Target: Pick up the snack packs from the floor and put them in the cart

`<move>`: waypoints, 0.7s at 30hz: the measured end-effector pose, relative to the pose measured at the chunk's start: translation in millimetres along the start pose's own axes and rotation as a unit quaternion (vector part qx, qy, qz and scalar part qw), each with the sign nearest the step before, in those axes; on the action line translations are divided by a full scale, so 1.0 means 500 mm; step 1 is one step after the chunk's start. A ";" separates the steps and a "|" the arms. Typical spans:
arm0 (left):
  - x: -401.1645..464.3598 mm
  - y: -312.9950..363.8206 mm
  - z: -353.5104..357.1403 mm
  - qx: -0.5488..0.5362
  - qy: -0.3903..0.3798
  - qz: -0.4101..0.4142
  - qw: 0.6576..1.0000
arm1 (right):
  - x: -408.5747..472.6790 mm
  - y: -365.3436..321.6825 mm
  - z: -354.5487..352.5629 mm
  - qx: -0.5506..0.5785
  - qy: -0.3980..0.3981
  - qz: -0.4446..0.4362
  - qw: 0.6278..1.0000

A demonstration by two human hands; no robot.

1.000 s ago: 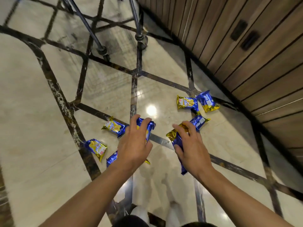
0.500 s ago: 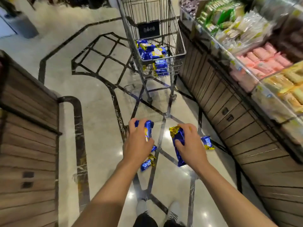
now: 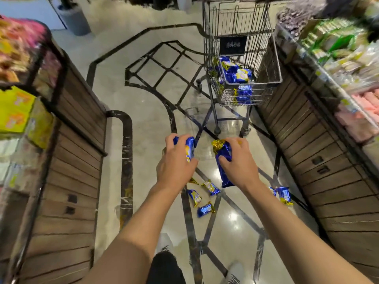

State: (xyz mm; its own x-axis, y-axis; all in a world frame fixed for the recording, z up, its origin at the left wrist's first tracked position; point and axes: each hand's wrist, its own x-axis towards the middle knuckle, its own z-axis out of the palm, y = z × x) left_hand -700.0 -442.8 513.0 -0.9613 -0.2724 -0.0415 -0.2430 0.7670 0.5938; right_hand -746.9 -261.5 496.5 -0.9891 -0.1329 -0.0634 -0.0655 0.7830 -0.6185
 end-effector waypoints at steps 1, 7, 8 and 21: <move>0.023 -0.028 -0.018 0.003 -0.003 0.004 1.000 | 0.016 -0.028 0.021 0.002 0.005 0.007 1.000; 0.136 -0.131 -0.124 0.021 -0.025 0.022 0.999 | 0.102 -0.183 0.099 0.001 0.031 0.022 0.999; 0.159 -0.140 -0.137 0.022 -0.027 0.023 0.999 | 0.120 -0.201 0.105 -0.003 0.033 0.017 0.999; 0.586 -0.130 -0.170 0.036 -0.043 0.072 0.996 | 0.519 -0.284 0.133 0.047 0.094 0.041 0.994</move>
State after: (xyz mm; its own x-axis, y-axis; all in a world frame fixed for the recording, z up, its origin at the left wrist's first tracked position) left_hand -955.1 -621.7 530.6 -0.9937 -0.1075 -0.0308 -0.1070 0.8346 0.5404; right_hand -985.6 -447.9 515.7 -0.9983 0.0521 0.0245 0.0209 0.7250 -0.6884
